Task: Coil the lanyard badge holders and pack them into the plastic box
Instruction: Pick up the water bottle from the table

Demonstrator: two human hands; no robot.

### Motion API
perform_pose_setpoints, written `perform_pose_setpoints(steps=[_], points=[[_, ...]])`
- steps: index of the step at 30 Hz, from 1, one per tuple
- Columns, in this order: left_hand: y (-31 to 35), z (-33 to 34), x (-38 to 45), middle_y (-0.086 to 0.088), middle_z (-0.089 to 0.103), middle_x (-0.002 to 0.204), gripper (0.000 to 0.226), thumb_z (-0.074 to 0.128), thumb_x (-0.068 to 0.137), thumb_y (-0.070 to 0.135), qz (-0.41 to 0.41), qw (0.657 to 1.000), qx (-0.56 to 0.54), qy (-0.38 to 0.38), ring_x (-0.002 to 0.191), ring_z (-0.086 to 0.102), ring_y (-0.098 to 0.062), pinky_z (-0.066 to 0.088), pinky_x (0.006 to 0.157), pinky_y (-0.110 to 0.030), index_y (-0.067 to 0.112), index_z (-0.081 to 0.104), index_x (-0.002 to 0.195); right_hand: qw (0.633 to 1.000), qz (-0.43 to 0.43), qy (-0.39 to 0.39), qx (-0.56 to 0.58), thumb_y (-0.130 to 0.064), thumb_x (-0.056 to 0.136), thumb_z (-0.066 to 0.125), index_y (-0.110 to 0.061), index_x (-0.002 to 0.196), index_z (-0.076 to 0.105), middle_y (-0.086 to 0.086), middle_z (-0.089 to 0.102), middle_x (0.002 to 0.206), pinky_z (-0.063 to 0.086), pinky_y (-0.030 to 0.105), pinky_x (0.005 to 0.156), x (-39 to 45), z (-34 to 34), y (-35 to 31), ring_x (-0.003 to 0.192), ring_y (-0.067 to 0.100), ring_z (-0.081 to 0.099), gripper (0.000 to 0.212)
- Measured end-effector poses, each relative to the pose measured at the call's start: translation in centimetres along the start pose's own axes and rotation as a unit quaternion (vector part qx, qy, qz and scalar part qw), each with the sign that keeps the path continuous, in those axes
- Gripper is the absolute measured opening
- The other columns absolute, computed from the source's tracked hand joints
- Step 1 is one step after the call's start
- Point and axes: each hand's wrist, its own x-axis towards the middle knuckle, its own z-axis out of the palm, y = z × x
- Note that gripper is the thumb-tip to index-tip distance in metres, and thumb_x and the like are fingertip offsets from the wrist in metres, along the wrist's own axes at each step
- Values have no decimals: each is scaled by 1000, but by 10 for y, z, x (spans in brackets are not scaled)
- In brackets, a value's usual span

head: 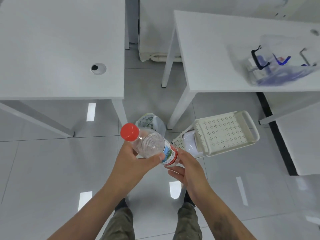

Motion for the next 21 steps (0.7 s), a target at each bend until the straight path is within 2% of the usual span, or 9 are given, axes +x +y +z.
perform_pose_setpoints(steps=[7,11,16,21], points=[[-1,145,-3,11,68,104,47,81,75,9,1,999,-12,47,102,66,-2,56,71,-16,21,61,116,1000,2,-30,4,-36,100,50,-25,113,67,4,73,102,58,37,87,29,-135,-10,92,19,73,24],[-1,212,1,12,69,105,49,81,75,15,-4,996,-9,84,104,66,-5,59,77,-21,23,60,118,999,0,-45,-16,-36,100,50,-30,104,66,-3,74,90,59,35,85,45,-200,-22,90,18,73,18],[7,278,18,24,70,96,41,79,78,11,0,997,-4,83,99,67,0,55,69,-14,31,61,109,996,-23,-51,-70,-40,99,50,-29,129,57,-4,69,111,57,29,82,74,-264,-33,102,12,67,32],[2,313,60,21,70,97,45,81,77,8,-1,996,7,88,98,68,-1,56,68,-16,29,62,111,991,-51,-68,-103,-31,98,55,-38,128,52,-9,60,128,54,17,75,114,-294,-46,108,8,62,31]])
